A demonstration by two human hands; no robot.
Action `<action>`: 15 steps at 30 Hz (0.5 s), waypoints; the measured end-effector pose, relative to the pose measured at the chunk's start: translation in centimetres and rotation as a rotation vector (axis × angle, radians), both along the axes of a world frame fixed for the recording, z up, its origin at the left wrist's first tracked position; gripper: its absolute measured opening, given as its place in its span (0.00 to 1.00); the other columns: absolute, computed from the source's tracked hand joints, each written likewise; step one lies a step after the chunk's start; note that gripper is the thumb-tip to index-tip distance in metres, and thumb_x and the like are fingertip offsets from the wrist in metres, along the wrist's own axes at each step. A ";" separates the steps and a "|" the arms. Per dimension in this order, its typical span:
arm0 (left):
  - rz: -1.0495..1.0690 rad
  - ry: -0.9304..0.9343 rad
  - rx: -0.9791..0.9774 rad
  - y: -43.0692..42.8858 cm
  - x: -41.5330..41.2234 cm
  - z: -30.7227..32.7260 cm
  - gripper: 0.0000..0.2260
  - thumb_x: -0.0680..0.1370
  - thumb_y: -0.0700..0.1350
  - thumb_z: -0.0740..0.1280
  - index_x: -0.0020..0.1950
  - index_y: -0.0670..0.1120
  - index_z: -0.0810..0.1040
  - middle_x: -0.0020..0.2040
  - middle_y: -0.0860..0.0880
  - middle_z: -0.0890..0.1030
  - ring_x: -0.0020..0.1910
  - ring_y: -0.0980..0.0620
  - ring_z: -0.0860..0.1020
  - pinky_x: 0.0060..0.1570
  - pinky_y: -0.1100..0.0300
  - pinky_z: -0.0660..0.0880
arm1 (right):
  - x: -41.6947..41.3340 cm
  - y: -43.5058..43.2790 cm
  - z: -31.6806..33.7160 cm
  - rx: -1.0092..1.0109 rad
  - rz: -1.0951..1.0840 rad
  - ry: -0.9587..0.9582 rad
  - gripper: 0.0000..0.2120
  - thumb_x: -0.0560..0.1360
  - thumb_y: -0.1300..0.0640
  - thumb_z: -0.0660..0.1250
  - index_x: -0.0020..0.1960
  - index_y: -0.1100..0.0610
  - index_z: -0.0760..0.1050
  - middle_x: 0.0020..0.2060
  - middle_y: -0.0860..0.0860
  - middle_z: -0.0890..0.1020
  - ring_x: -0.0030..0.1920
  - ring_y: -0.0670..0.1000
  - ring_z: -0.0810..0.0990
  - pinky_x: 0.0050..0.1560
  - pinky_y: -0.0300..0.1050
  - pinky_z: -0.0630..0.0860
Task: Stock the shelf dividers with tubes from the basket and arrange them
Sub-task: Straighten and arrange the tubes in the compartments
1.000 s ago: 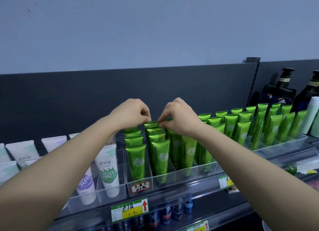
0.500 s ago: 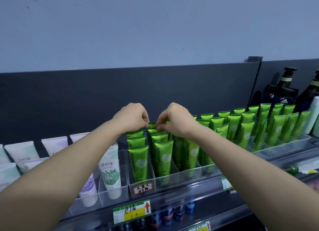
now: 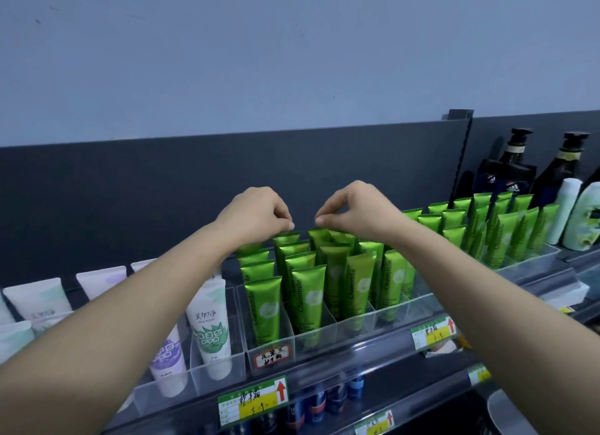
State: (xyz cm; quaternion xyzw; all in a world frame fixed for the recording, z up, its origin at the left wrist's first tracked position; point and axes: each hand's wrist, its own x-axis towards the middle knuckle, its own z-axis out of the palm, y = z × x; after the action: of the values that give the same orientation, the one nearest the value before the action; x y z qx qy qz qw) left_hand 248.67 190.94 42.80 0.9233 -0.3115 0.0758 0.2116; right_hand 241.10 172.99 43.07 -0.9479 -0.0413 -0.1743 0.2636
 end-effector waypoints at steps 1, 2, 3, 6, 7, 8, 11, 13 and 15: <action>-0.034 0.014 -0.025 -0.4 -0.4 0.2 0.02 0.73 0.49 0.72 0.43 0.53 0.85 0.40 0.59 0.83 0.44 0.56 0.80 0.50 0.53 0.78 | -0.5 -0.4 0.1 -0.003 -0.004 0.013 0.03 0.71 0.52 0.74 0.44 0.50 0.85 0.41 0.45 0.84 0.46 0.43 0.81 0.51 0.40 0.76; -0.070 0.021 -0.034 -0.8 -0.8 0.3 0.03 0.73 0.49 0.72 0.43 0.53 0.85 0.40 0.59 0.83 0.43 0.57 0.80 0.49 0.54 0.78 | -1.0 -0.7 0.1 -0.009 -0.007 0.022 0.03 0.71 0.52 0.74 0.43 0.50 0.85 0.41 0.45 0.84 0.45 0.43 0.81 0.50 0.40 0.76; -0.106 0.019 -0.028 -1.3 -1.2 0.4 0.03 0.73 0.49 0.72 0.44 0.52 0.85 0.41 0.58 0.83 0.44 0.58 0.80 0.48 0.56 0.78 | -1.4 -1.0 0.0 -0.016 -0.013 0.027 0.03 0.71 0.51 0.74 0.43 0.50 0.85 0.40 0.45 0.84 0.45 0.43 0.81 0.50 0.40 0.76; -0.189 0.005 0.018 -2.8 -2.2 0.1 0.06 0.72 0.50 0.73 0.47 0.52 0.85 0.42 0.57 0.84 0.44 0.60 0.80 0.45 0.62 0.76 | -2.3 -1.9 -0.6 -0.042 -0.019 0.047 0.05 0.70 0.50 0.74 0.44 0.50 0.85 0.42 0.45 0.85 0.45 0.43 0.81 0.48 0.39 0.75; -0.203 0.006 0.041 -3.2 -2.4 -0.1 0.06 0.72 0.50 0.73 0.47 0.52 0.85 0.42 0.56 0.84 0.43 0.61 0.79 0.45 0.63 0.75 | -2.6 -2.2 -0.8 -0.053 -0.018 0.053 0.06 0.70 0.49 0.74 0.45 0.50 0.85 0.43 0.45 0.85 0.45 0.43 0.80 0.48 0.39 0.75; -0.208 0.004 0.068 -3.6 -2.5 -0.3 0.06 0.71 0.50 0.74 0.47 0.52 0.85 0.42 0.56 0.84 0.43 0.60 0.79 0.45 0.62 0.75 | -2.9 -2.5 -1.0 -0.061 -0.012 0.059 0.07 0.69 0.48 0.74 0.45 0.50 0.85 0.42 0.44 0.85 0.45 0.42 0.80 0.49 0.39 0.75; -0.175 -0.008 0.140 -4.5 -2.5 -0.7 0.06 0.69 0.49 0.75 0.46 0.53 0.85 0.39 0.59 0.82 0.44 0.59 0.79 0.48 0.58 0.77 | -3.6 -3.6 -1.3 -0.088 0.039 0.080 0.07 0.68 0.47 0.75 0.44 0.48 0.85 0.40 0.40 0.83 0.44 0.39 0.79 0.49 0.38 0.74; -0.136 -0.015 0.158 -5.0 -2.5 -0.9 0.04 0.69 0.48 0.75 0.42 0.54 0.84 0.37 0.60 0.80 0.43 0.57 0.79 0.48 0.56 0.77 | -3.9 -4.5 -1.2 -0.121 0.088 0.114 0.06 0.68 0.49 0.75 0.44 0.48 0.84 0.41 0.41 0.83 0.45 0.40 0.79 0.50 0.38 0.74; -0.102 -0.019 0.158 -5.5 -2.7 -1.0 0.05 0.69 0.47 0.75 0.37 0.56 0.82 0.36 0.60 0.80 0.42 0.57 0.79 0.47 0.55 0.78 | -4.1 -5.3 -1.2 -0.157 0.135 0.144 0.06 0.68 0.52 0.75 0.45 0.48 0.84 0.41 0.41 0.83 0.45 0.40 0.79 0.50 0.38 0.74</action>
State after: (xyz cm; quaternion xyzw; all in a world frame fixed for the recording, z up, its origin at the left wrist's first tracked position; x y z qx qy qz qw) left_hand 245.97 185.47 41.79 0.9194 -0.3649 0.0488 0.1387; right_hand 236.96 167.65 41.83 -0.9707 -0.0997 -0.0839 0.2020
